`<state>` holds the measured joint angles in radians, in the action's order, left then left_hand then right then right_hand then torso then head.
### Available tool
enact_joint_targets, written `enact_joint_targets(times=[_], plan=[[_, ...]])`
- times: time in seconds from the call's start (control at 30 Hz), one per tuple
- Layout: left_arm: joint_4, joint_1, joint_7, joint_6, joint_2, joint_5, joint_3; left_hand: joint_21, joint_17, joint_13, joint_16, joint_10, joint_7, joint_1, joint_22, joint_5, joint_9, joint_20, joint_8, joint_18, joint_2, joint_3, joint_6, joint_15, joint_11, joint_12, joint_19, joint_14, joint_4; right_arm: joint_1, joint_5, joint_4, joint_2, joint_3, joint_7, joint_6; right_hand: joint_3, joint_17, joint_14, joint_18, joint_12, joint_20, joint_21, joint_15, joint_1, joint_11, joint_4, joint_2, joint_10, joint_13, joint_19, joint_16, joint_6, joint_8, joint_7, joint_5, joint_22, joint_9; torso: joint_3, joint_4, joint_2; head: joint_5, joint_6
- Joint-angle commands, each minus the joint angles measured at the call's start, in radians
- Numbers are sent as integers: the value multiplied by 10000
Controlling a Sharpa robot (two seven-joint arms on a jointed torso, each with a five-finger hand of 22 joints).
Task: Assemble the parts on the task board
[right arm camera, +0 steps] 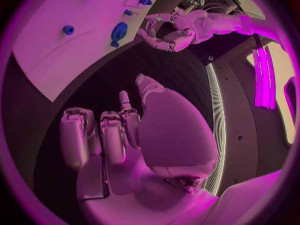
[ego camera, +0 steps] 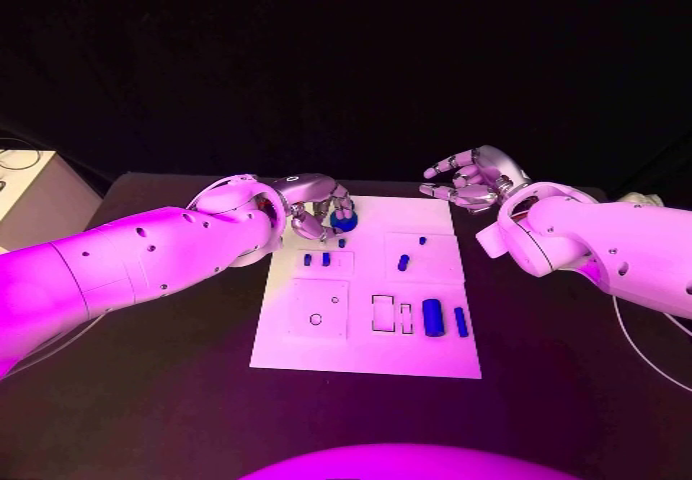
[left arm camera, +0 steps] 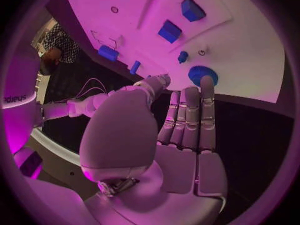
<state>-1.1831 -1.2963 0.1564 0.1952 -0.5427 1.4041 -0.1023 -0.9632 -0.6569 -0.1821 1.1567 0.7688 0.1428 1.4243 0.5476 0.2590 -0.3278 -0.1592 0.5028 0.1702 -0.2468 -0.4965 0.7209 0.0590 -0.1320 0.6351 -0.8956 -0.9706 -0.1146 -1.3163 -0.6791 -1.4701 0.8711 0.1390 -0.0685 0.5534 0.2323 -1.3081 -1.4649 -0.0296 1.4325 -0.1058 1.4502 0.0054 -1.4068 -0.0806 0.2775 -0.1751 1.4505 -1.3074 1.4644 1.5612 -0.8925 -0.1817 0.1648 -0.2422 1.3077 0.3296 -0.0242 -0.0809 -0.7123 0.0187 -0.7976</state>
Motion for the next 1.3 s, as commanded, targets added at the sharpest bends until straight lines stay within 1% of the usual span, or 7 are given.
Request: enact_joint_targets(times=[0.03,0.5,0.7,0.9,1.0,1.03,1.3], plan=[[106,17,-119,-476,126,836,-13,-50,11,15,74,12,13,-111,12,-7,21,23,-13,151,-11,-49,72,-6,62,11,-52,-29,36,4,-18,9,-16,-1,-86,-63,66,-2370,-984,-60,-23,6,-44,-11,72,-9,1,-19,-52,-1484,465,-62,73,-54,20,54,1440,-1,-4,12,-9,20,-12],[357,76,-184,-1027,456,1030,-50,-267,39,151,551,444,-28,-213,138,-47,215,85,-267,142,-75,-205,351,-68,143,25,-154,-154,42,6,13,39,-69,0,-232,35,136,-1934,-848,-210,-422,9,-610,-18,74,-3,-11,-36,-405,-1165,192,-346,103,-84,20,35,924,-1,1,-12,6,66,-60],[445,86,-217,-1196,538,1191,-60,-397,-237,180,898,696,-57,-240,222,-53,275,111,-333,141,-65,-303,637,-112,204,63,-170,-360,66,6,119,46,-76,0,-411,123,401,-509,-330,-717,-1590,57,-2936,-63,94,23,-45,-128,-1359,-196,-774,-1497,203,-210,1,21,-1079,17,-4,-11,-4,72,-56],[548,116,-272,-1273,612,1230,-72,-434,-262,190,968,762,-58,-231,247,-51,291,118,-355,141,-61,-340,718,-125,218,61,-169,-380,86,6,248,54,-86,0,-612,184,901,2739,1173,-1510,-5199,47,-8129,-42,102,12,-77,-265,-4039,3011,-2405,-4961,430,-562,24,21,-5333,131,-1,-10,9,81,-89],[593,127,-285,-1322,643,1236,-74,-459,-262,200,1000,784,-54,-201,265,-47,302,122,-375,140,-44,-382,758,-132,222,50,-163,-376,113,6,305,57,-90,0,-686,200,1059,3657,1548,-1533,-6113,31,-8927,-42,141,-5,-104,-349,-4579,4033,-2366,-6153,524,-711,34,31,-5980,172,0,-11,11,88,-93],[611,133,-285,-1340,656,1238,-74,-476,-301,206,1035,800,-51,-185,277,-46,309,125,-385,140,-30,-408,785,-134,224,44,-160,-399,127,6,323,58,-92,0,-711,202,1191,4692,2090,-1553,-6407,21,-9394,15,149,-17,-117,-379,-4705,4415,-2423,-7511,599,-797,75,33,-6338,195,3,-8,12,90,-100],[768,218,-296,-1464,771,1242,-77,-590,-421,241,1212,912,-59,-144,357,-52,336,134,-423,139,28,-524,979,-151,242,5,-144,-485,196,6,467,67,-104,0,-997,284,1925,5503,2493,-1529,-8810,-169,-11548,197,311,-171,-221,-560,-4560,7359,-2421,-10305,628,-1252,156,-7,-8240,274,-8,-18,16,113,-123]])
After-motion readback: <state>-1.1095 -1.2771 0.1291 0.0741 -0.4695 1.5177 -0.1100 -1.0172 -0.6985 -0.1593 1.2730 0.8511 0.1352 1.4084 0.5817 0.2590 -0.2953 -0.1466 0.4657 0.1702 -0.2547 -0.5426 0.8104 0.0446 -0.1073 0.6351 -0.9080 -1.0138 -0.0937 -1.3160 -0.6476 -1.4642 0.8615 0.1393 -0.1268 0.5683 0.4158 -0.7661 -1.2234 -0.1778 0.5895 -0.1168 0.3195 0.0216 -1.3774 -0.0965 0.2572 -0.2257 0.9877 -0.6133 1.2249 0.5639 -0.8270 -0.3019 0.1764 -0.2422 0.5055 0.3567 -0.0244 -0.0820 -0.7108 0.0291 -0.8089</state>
